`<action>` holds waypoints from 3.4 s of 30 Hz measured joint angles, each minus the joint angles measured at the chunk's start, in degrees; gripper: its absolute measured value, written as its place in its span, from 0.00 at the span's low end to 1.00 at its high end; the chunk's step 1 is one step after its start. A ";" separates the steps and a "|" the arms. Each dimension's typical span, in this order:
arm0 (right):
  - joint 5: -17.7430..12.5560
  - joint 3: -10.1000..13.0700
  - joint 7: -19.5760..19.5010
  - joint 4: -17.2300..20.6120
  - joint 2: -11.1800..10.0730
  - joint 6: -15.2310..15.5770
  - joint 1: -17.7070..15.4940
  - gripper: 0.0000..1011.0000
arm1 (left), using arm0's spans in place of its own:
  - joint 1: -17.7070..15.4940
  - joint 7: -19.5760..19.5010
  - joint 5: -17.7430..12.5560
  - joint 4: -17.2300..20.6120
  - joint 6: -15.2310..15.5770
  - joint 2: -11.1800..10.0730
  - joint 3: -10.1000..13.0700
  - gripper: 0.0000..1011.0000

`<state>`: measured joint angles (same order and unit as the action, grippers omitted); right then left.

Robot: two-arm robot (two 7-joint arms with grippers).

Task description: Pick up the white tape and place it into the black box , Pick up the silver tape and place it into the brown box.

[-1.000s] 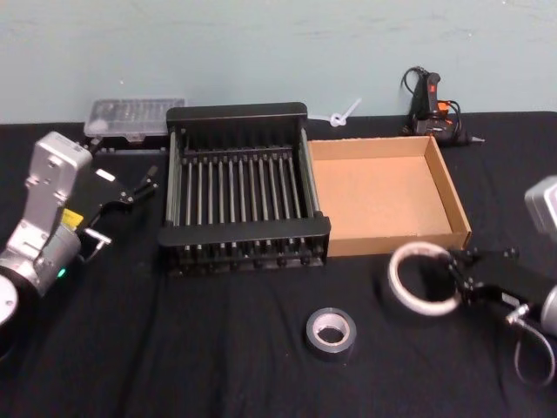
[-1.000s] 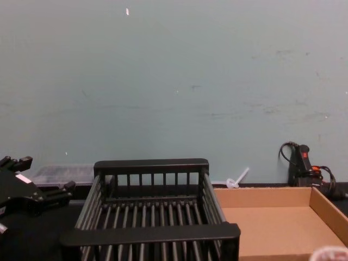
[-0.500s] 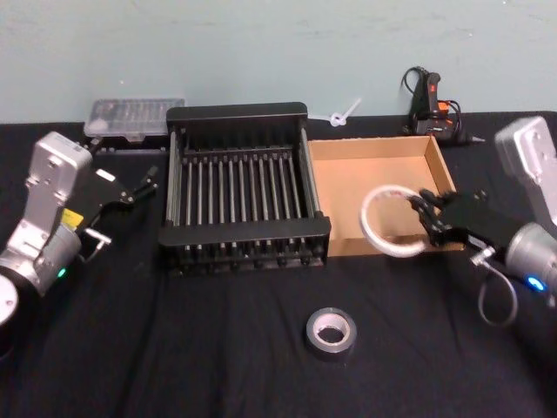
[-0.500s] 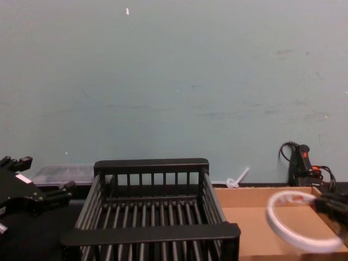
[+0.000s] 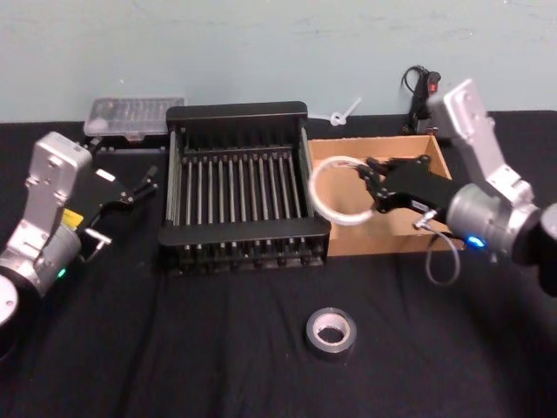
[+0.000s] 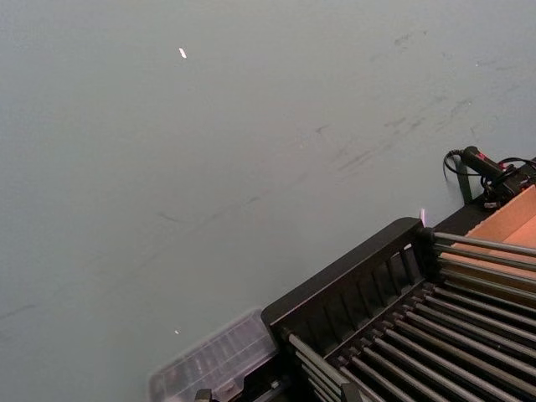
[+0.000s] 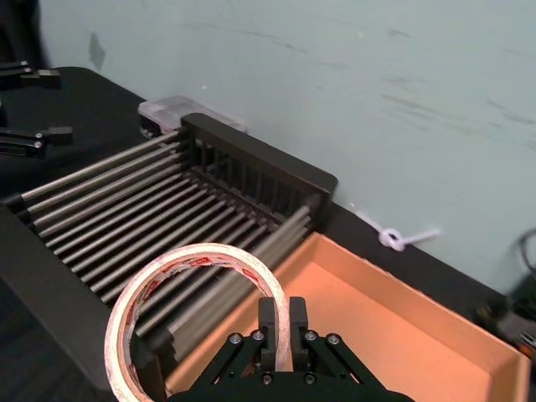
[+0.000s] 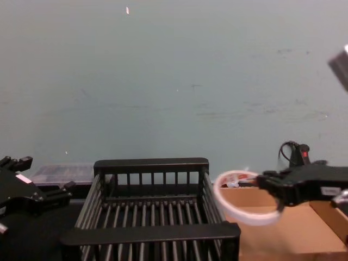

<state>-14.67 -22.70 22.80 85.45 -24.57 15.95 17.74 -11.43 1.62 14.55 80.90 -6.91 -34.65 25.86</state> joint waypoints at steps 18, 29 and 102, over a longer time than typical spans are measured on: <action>4.27 -5.89 2.41 -8.16 5.86 -1.72 7.87 0.10 | 0.00 0.00 0.00 0.00 0.00 0.00 0.00 0.99; 5.64 -7.32 2.43 -12.43 9.24 -2.63 11.21 0.10 | 0.00 0.00 0.00 0.00 0.00 0.00 0.00 0.99; -3.04 -3.36 8.84 15.30 -12.61 7.42 -8.20 0.99 | 0.00 0.00 0.00 0.00 0.00 0.00 0.00 0.99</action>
<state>-17.70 -26.06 31.65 100.75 -37.18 23.37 9.53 -11.43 1.62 14.55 80.90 -6.91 -34.64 25.86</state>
